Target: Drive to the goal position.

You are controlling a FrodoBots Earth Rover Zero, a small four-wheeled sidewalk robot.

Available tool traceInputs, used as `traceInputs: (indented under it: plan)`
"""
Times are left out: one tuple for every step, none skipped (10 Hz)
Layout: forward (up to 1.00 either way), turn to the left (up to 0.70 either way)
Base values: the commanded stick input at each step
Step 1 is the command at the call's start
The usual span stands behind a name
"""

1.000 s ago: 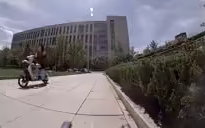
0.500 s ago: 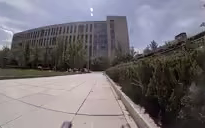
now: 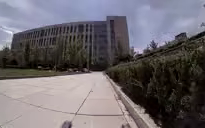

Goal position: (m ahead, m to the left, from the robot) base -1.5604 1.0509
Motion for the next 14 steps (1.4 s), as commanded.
traceInputs:
  plan:
    - [0.02, 0.00]
    - [0.01, 0.00]
    - [0.03, 0.00]
    - [0.04, 0.00]
    - [0.04, 0.00]
    - [0.04, 0.00]
    - [0.04, 0.00]
    - [0.04, 0.00]
    - [0.02, 0.00]
    - [0.00, 0.00]
    - [0.03, 0.00]
    - [0.00, 0.00]
    - [0.00, 0.00]
    - [0.00, 0.00]
